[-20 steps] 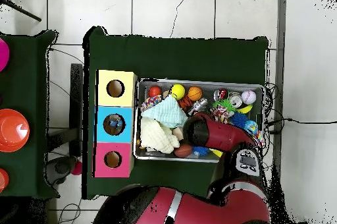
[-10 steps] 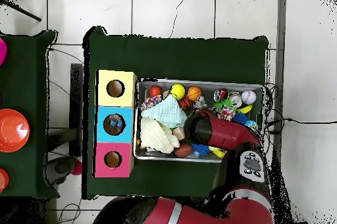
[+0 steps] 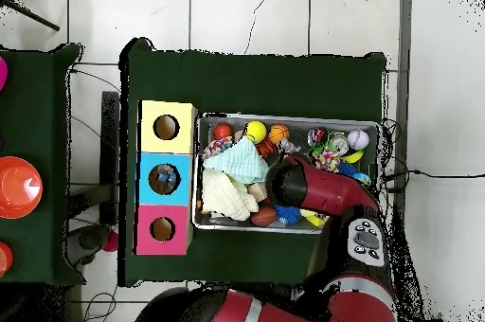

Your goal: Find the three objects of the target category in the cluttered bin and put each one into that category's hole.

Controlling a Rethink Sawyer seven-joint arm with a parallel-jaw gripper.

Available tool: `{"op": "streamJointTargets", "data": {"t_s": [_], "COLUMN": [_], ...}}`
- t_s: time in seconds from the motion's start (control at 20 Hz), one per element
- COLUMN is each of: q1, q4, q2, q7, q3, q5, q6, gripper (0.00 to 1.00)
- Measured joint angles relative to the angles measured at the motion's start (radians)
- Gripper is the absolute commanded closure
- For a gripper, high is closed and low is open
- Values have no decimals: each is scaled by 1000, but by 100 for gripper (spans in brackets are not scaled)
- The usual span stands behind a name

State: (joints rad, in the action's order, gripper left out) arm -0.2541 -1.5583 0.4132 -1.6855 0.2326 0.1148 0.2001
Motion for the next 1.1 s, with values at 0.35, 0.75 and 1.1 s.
{"op": "streamJointTargets", "data": {"t_s": [0.35, 0.75, 1.1], "q1": [-1, -1, -3], "q4": [0, 0, 0], "q2": [1, 8, 31], "q7": [0, 0, 0], "q3": [0, 0, -6], "q5": [0, 0, -9], "q6": [0, 1, 36], "gripper": [100, 100, 100]}}
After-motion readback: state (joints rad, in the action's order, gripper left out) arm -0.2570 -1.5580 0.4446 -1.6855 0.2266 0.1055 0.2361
